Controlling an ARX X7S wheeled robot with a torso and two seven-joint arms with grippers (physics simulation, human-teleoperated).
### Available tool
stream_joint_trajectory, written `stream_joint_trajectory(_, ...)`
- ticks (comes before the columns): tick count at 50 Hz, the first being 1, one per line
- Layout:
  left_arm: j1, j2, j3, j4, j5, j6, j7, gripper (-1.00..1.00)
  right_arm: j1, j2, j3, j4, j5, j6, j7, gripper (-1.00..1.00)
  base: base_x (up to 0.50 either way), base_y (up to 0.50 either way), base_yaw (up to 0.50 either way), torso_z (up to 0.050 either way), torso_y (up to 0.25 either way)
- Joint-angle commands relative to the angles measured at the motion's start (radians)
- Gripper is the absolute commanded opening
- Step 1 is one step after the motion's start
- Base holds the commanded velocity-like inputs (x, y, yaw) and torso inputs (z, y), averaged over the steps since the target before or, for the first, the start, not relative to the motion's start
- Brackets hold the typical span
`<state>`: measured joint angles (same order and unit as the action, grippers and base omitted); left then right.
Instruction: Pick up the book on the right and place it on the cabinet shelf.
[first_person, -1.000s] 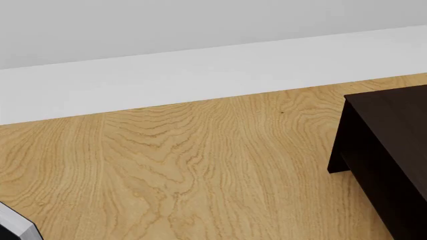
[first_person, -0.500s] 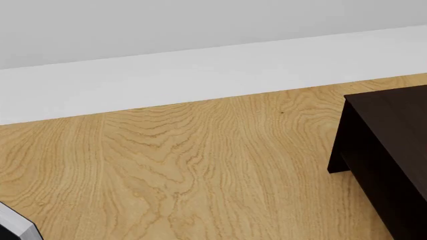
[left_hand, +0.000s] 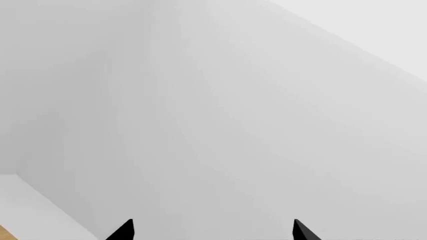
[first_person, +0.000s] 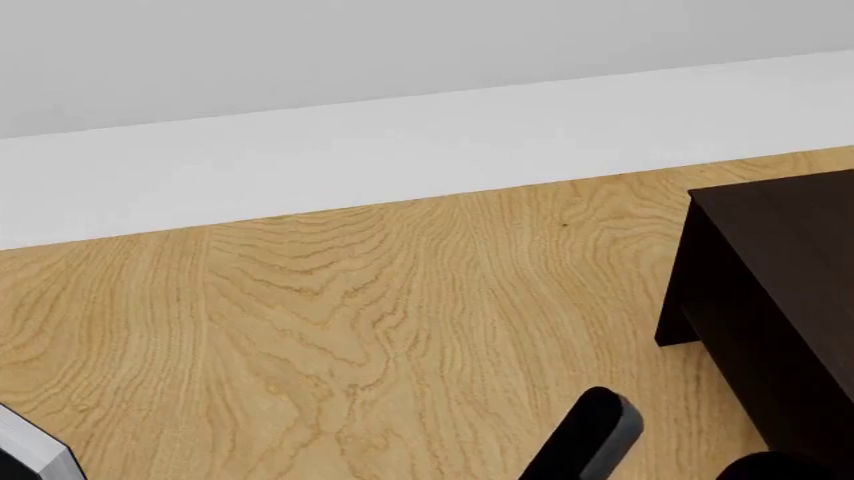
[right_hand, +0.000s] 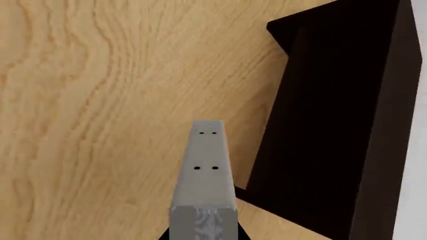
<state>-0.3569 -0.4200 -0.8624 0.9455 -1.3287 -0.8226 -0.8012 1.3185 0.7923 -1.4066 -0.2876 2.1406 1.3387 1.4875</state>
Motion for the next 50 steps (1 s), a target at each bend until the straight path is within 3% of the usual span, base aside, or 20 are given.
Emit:
stream_joint_trajectory(1, 0.002, -0.004, 0.007, -0.002, 0.002, 0.003, -0.002, 1.0, 0.087, -0.012, -0.031, 0.049, -0.169, 0.091, 0.012, -1.0, 0.0, 0.0, 0.0, 0.0, 0.0)
stream_joint_trajectory(8, 0.005, -0.004, 0.01, -0.005, 0.007, 0.007, 0.003, 1.0, 0.097, -0.022, -0.022, 0.053, -0.29, 0.12, -0.073, -1.0, 0.0, 0.0, 0.0, 0.0, 0.001)
stream_joint_trajectory(21, 0.052, 0.044, 0.01, -0.048, 0.122, 0.052, 0.146, 1.0, 0.148, -0.077, -0.084, -0.034, -0.635, 0.145, -0.289, -1.0, 0.0, 0.0, 0.0, 0.0, 0.001)
stream_joint_trajectory(27, 0.059, 0.051, 0.012, -0.05, 0.134, 0.061, 0.16, 1.0, 0.164, -0.08, -0.102, -0.056, -0.691, 0.118, -0.346, -1.0, 0.0, 0.0, 0.0, 0.0, 0.002)
stream_joint_trajectory(34, 0.06, 0.049, 0.017, -0.046, 0.131, 0.061, 0.153, 1.0, 0.201, -0.091, -0.194, -0.115, -0.89, 0.042, -0.492, -1.0, 0.0, 0.0, 0.0, 0.0, 0.0)
stream_joint_trajectory(50, 0.059, 0.04, 0.022, -0.037, 0.116, 0.062, 0.129, 1.0, 0.241, -0.134, -0.383, -0.137, -1.171, -0.034, -0.554, -1.0, 0.0, 0.0, 0.0, 0.0, 0.001)
